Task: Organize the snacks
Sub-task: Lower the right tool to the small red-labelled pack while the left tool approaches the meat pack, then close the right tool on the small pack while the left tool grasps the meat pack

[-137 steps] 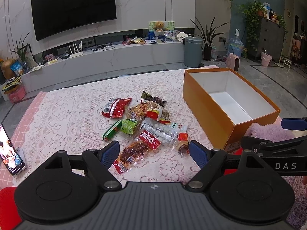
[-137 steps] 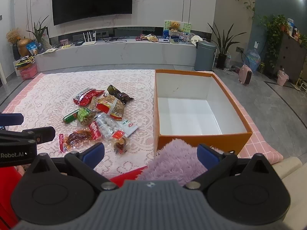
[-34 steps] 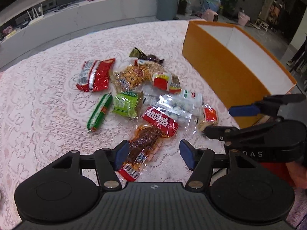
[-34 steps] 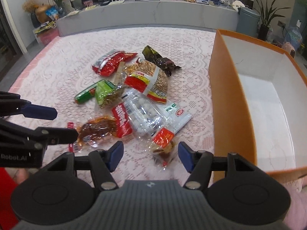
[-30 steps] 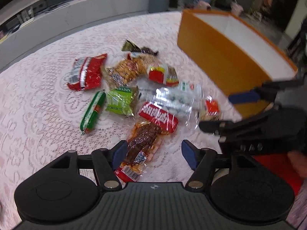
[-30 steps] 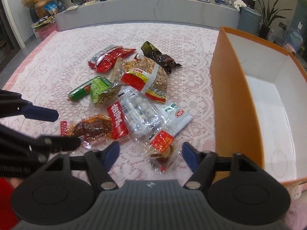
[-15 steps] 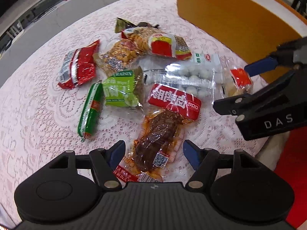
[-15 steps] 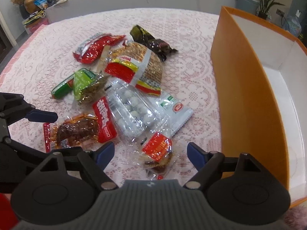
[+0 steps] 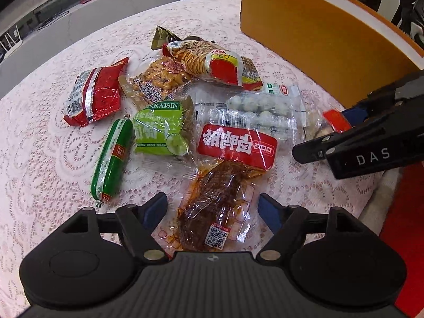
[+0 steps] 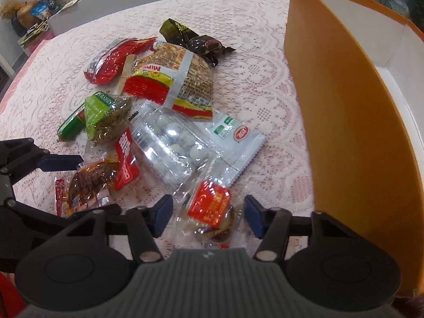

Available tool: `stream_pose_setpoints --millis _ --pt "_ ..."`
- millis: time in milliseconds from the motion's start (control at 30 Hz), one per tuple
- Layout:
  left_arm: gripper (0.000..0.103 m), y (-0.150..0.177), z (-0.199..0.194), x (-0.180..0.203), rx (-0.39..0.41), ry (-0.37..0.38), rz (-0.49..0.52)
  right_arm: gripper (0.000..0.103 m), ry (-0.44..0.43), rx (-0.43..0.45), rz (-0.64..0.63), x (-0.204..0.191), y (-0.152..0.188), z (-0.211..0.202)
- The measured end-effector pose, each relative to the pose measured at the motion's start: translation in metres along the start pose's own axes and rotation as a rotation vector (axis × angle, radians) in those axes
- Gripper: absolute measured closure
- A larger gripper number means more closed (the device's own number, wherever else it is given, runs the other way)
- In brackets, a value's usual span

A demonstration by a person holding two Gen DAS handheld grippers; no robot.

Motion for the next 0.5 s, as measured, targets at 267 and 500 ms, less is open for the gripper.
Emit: stream_pose_setpoints --millis 267,500 --pt "0.019 0.002 -0.003 0.002 0.016 0.011 0.0 0.067 -0.032 0.024 0.022 0.0 0.002 -0.005" --pt "0.031 0.001 -0.007 0.007 0.036 -0.008 0.001 0.067 -0.066 0.052 0.051 0.003 0.002 -0.012"
Point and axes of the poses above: each gripper's, at about its wrist camera, not at the fingertips, and z roughly the way its jaws point, x to its right, y to its underside, the point moved 6 cm from there along z, roughly the way its jaws point, and after that the axes turned 7 degrees about -z, right-handed, at the moved point
